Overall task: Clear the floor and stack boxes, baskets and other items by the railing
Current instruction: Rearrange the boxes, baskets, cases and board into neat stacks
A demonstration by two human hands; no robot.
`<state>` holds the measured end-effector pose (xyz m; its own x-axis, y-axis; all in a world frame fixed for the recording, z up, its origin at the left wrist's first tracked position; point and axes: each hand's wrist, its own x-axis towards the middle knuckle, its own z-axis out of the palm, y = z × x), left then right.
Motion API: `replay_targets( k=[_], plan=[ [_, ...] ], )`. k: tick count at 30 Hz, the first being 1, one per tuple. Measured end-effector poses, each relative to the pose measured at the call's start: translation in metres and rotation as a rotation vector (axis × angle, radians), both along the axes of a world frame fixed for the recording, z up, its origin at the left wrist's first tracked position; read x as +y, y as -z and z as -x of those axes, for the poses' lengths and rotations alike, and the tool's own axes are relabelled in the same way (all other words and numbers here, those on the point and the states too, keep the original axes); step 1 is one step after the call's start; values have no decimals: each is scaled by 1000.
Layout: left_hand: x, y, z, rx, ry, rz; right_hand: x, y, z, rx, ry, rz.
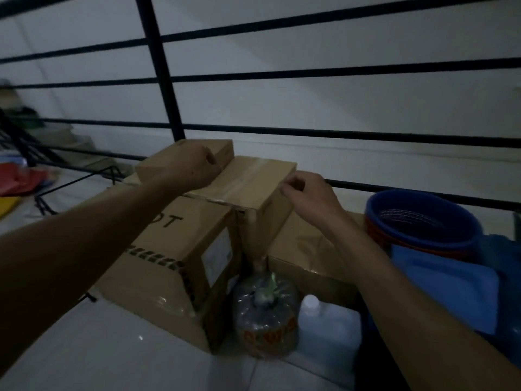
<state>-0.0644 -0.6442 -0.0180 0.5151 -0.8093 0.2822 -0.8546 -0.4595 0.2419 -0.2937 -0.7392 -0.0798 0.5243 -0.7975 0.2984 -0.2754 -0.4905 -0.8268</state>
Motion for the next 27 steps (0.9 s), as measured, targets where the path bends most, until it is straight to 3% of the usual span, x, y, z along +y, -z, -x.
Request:
replay_targets(
  k=[3,7,10,19,24,27],
  plan=[
    [-16,16,-54,60,-87,49,-9,18,-50,-1,1,-39],
    [-37,33,-111,209,-191,-25,-14,28,-119,71,-16,-112],
    [-36,35,-138,257,-199,-43,-13,18,-152,112,-10,-186],
    [-15,1,-225,538,-394,-124,-17,-47,-240,259,112,-702],
    [-36,4,-263,721,-451,-165,-30,-51,-268,279,76,-785],
    [-56,13,-271,922,-400,-82,-44,-42,-279,288,44,-807]
  ],
)
